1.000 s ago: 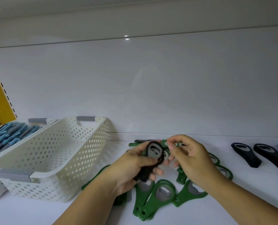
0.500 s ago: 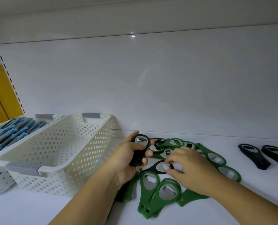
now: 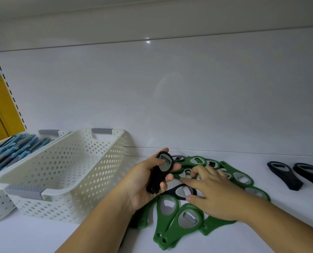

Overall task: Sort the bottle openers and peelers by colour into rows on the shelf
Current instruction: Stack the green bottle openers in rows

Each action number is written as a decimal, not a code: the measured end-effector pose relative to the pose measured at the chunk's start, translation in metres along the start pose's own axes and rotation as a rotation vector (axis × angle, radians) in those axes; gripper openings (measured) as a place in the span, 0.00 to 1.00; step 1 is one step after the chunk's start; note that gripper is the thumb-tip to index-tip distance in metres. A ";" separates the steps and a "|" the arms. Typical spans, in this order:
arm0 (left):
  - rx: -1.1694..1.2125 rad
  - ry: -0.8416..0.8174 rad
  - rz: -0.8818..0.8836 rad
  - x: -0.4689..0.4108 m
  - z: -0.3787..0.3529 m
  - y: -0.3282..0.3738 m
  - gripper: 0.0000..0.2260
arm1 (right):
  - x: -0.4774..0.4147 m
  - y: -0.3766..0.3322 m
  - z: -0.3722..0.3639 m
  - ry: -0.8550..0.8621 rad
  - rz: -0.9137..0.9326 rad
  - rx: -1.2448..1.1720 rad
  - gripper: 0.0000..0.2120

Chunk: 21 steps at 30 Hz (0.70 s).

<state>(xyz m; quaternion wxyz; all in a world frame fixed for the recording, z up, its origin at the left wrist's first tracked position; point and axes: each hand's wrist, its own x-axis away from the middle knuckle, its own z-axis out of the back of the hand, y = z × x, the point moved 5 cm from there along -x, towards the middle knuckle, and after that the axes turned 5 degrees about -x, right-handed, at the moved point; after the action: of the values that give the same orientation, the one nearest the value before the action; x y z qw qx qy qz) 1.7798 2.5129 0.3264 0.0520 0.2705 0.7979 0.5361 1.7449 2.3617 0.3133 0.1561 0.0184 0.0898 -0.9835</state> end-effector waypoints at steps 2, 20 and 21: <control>0.001 0.002 0.007 0.001 -0.001 0.000 0.14 | 0.000 0.000 0.002 0.000 -0.001 -0.028 0.24; -0.193 -0.129 -0.014 0.013 -0.016 -0.001 0.14 | 0.017 -0.011 0.037 0.698 0.299 -0.481 0.10; -0.230 -0.203 0.016 0.015 -0.020 -0.004 0.14 | 0.017 -0.016 0.036 0.713 0.311 -0.471 0.11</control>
<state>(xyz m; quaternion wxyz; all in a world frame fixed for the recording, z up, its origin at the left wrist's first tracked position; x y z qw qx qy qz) 1.7575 2.5023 0.3344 0.1590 0.3218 0.7199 0.5941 1.7238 2.3646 0.3499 0.2610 0.3334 0.3553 -0.8334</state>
